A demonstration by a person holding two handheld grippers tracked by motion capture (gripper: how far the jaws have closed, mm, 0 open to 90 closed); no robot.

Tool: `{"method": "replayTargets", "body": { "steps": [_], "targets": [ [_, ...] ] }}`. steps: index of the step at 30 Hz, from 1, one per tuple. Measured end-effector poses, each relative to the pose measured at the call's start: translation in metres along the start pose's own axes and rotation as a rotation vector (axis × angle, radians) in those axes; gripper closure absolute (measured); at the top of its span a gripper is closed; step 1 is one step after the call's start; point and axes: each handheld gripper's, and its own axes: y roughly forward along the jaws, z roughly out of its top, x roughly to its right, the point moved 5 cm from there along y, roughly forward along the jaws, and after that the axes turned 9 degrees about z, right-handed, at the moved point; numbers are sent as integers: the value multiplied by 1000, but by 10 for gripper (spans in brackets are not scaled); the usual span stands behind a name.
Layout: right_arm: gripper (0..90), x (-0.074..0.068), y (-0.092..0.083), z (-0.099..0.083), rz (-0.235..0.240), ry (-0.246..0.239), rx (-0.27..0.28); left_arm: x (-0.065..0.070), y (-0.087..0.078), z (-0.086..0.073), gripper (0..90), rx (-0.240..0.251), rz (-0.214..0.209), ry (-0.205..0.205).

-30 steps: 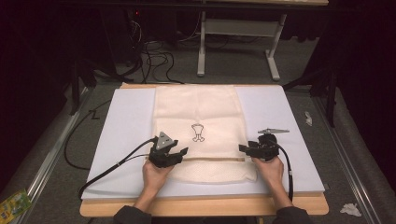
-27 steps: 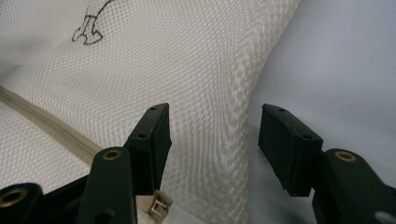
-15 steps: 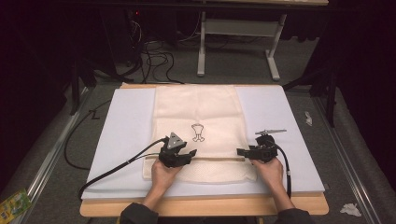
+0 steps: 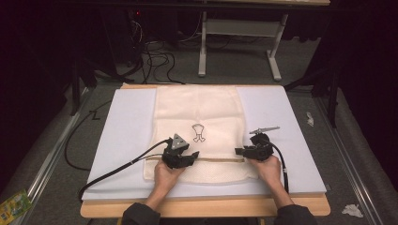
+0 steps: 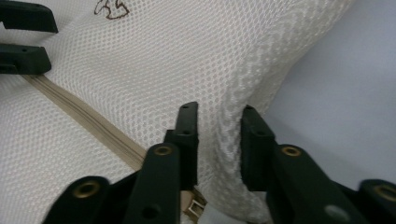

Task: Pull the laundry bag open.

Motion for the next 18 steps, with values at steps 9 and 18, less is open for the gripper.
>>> {"method": "replayTargets", "body": {
  "steps": [9,18],
  "targets": [
    [872,-1,-8,3,-3,-61,23,1,-2,2,472,7,-20,-2],
    [875,-4,-14,7,14,-80,53,10,-3,7,490,-4,-33,34]
  ]
}}
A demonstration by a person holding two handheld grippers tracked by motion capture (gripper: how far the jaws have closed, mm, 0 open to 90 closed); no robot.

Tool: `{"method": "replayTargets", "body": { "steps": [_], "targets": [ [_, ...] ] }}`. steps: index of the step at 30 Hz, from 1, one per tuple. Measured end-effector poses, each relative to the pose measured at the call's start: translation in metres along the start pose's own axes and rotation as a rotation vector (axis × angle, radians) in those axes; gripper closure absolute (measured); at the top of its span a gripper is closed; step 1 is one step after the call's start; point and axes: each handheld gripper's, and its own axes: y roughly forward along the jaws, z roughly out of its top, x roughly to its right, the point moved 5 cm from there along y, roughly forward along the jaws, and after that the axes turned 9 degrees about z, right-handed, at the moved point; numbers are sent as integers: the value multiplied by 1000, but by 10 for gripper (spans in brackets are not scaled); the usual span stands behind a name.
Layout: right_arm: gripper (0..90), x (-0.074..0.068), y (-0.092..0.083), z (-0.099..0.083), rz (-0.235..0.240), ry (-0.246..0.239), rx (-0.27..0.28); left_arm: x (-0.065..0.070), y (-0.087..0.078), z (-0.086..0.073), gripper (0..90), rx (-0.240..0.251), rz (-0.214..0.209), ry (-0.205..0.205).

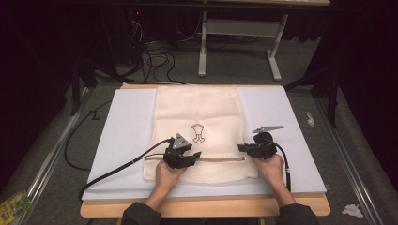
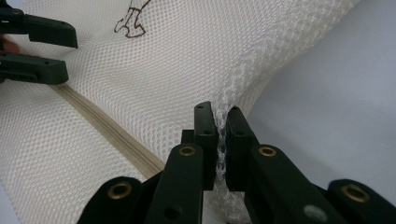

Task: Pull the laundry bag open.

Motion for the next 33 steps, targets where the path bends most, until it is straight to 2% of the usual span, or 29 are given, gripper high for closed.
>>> {"method": "replayTargets", "body": {
  "steps": [1,3,10,16,21,31,33],
  "targets": [
    [875,0,-1,0,1,2,2,5,0,2,491,2,2,28],
    [876,-1,-3,1,7,0,10,11,0,6,495,0,-13,47],
    [879,-2,-6,2,24,-5,21,25,3,15,550,1,-67,50],
    [880,-4,-6,3,32,-10,24,43,4,21,583,11,-125,80],
    [880,-9,-7,8,39,-17,31,48,10,23,659,-6,-152,92],
    [881,-17,-6,16,53,-30,43,58,11,31,664,-5,-201,89],
    [881,-17,-6,16,59,-29,48,59,11,32,683,-10,-195,100]
  ]
}}
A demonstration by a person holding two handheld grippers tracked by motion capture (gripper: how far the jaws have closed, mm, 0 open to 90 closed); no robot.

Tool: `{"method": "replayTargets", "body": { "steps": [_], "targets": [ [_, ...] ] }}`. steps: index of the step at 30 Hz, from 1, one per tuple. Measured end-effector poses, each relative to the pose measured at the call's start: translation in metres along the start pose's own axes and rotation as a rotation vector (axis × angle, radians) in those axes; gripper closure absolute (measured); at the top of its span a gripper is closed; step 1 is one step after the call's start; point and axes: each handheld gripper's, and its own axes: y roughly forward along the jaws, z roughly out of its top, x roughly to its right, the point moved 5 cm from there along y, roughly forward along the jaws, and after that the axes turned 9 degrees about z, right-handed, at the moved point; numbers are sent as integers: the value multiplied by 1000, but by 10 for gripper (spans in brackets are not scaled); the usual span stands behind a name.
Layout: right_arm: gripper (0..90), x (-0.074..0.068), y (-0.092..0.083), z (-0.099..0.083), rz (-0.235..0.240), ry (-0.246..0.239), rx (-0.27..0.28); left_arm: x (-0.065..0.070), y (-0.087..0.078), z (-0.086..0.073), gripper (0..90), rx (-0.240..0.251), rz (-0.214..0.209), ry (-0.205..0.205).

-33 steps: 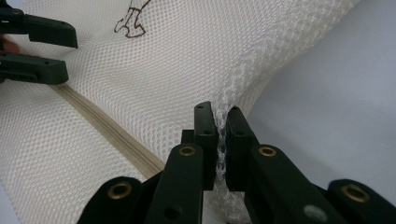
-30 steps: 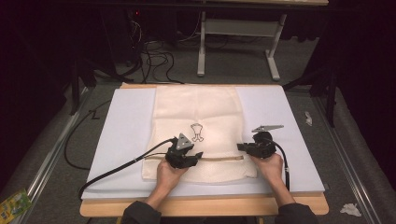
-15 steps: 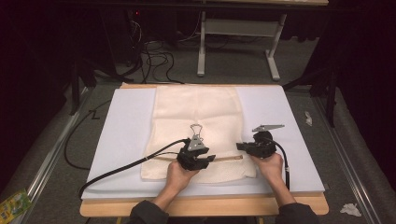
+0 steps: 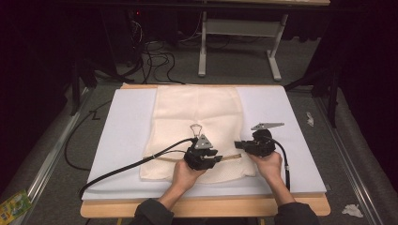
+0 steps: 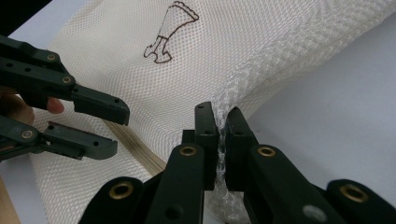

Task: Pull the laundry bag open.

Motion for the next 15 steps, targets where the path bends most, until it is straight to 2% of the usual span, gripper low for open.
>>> {"method": "replayTargets", "body": {
  "steps": [12,15],
  "targets": [
    [881,-1,-2,1,24,10,25,17,12,10,695,-9,-50,14],
    [881,-1,-2,1,27,7,27,20,15,11,695,-6,-46,22]
  ]
}}
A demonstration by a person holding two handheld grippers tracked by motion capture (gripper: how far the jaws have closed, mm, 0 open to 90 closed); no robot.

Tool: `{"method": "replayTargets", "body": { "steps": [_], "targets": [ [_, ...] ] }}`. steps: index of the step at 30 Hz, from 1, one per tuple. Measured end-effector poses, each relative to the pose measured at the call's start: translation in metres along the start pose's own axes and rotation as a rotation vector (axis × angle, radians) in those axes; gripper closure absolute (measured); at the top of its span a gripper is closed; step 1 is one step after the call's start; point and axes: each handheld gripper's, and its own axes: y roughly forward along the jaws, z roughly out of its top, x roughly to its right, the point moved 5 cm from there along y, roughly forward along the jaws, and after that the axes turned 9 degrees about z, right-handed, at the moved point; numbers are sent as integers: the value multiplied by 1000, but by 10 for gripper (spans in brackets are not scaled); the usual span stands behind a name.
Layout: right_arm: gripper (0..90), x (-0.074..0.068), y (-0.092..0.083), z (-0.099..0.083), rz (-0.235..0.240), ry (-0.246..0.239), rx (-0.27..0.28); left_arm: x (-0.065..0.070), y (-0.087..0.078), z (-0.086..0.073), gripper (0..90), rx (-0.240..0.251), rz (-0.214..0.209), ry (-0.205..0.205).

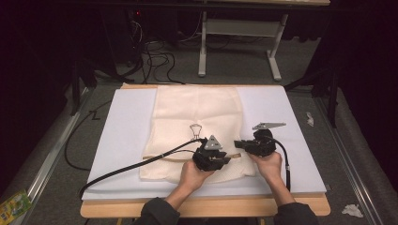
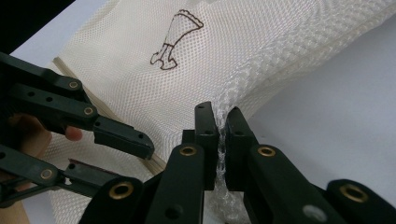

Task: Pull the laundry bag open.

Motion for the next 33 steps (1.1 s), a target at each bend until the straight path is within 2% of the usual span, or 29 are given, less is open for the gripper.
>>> {"method": "replayTargets", "body": {
  "steps": [9,15,21,25,33],
  "targets": [
    [881,-1,0,1,9,5,8,9,6,7,697,3,-25,12],
    [881,-2,0,1,10,-1,9,10,14,5,688,2,-43,-28],
    [881,-3,1,1,15,0,15,9,19,4,636,1,-53,-52],
    [881,-4,1,2,18,3,14,9,21,4,632,5,-57,-74],
    [881,-5,3,2,25,5,17,11,21,4,664,29,-73,-73]
  ]
}}
